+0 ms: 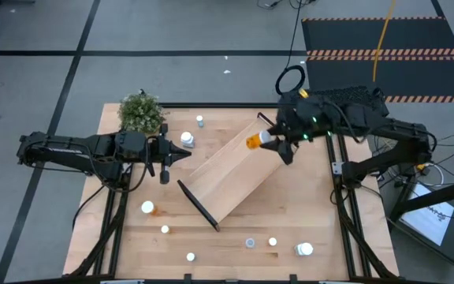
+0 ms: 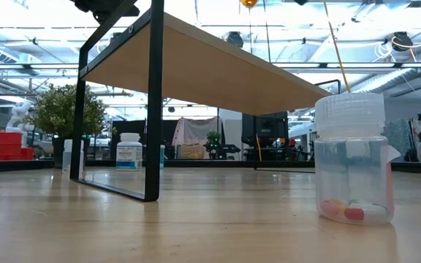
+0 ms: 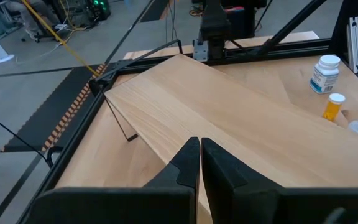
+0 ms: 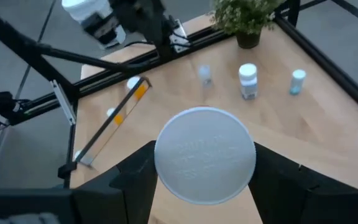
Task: Pick and place medicine bottles onto shelf by color
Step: Put the right large orange pill bottle on the shelf
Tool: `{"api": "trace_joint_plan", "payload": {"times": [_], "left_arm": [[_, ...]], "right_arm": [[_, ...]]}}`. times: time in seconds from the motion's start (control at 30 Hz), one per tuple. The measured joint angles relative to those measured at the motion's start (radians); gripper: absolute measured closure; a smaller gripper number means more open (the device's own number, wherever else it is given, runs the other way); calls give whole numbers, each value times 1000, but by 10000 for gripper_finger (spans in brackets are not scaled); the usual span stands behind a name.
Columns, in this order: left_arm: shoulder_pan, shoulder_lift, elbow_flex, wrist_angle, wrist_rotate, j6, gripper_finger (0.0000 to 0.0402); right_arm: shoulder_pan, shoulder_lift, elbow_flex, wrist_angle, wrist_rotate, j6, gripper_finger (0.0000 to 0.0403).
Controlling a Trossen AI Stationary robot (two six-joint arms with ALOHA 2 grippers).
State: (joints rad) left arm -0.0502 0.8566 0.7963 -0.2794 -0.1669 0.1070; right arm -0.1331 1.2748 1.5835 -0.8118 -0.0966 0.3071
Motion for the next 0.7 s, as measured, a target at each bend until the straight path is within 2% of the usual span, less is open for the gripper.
{"api": "trace_joint_plan", "payload": {"times": [0.1, 0.37, 0.53, 0.7], "left_arm": [[0, 0, 0, 0, 0, 0, 382], [0, 0, 0, 0, 0, -5, 382], [0, 0, 0, -3, 0, -5, 382], [0, 0, 0, -4, 0, 14, 382]], "right_arm": [[-59, 86, 130, -77, -35, -44, 189], [-170, 279, 406, -261, -35, -120, 189], [-208, 337, 483, -313, -33, -129, 189], [-238, 344, 492, -343, -21, -129, 188]]}}
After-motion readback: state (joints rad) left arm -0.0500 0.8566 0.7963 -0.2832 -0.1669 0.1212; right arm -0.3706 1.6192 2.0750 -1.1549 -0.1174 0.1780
